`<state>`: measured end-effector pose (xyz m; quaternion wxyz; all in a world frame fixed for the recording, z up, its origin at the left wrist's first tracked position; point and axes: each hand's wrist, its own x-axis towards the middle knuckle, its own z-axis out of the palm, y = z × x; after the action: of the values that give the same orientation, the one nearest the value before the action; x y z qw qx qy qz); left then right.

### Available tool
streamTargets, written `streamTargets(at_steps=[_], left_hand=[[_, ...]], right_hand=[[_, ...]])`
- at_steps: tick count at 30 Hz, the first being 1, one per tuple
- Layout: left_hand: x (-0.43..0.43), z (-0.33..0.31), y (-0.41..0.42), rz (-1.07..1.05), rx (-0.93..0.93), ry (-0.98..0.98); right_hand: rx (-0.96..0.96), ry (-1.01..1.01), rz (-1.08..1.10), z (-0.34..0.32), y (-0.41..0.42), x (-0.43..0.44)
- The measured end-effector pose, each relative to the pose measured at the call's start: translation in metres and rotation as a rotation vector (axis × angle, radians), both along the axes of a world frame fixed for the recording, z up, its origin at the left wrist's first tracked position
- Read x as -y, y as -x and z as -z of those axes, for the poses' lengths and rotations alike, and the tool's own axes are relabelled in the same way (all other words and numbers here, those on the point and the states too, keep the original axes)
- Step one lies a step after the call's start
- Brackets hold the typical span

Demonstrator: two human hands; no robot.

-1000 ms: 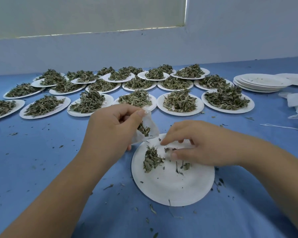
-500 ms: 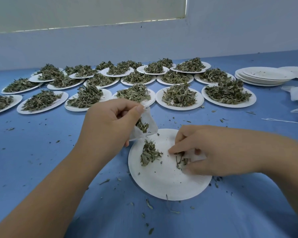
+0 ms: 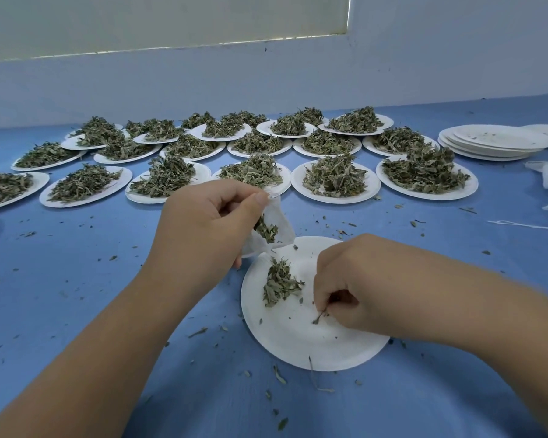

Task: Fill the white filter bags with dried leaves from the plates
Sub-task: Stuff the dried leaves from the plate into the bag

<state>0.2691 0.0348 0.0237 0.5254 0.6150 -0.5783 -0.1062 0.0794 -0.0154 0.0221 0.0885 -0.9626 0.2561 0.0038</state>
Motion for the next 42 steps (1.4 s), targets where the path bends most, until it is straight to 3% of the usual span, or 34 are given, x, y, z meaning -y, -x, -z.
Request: streamTargets(at_steps=[4, 11, 24, 42], left_hand=[[0.0, -0.001, 0.0, -0.002, -0.007, -0.004], [0.0, -0.003, -0.004, -0.045, -0.027, 0.026], [0.001, -0.003, -0.004, -0.041, -0.022, 0.037], [0.002, -0.001, -0.005, -0.035, -0.016, 0.035]], right_hand=[[0.043, -0.041, 0.016, 0.002, -0.001, 0.001], [0.443, -0.252, 0.125, 0.004, -0.013, 0.013], [0.141, -0.016, 0.058, 0.028, -0.03, 0.001], [0.208, 0.085, -0.033, 0.035, -0.038, -0.001]])
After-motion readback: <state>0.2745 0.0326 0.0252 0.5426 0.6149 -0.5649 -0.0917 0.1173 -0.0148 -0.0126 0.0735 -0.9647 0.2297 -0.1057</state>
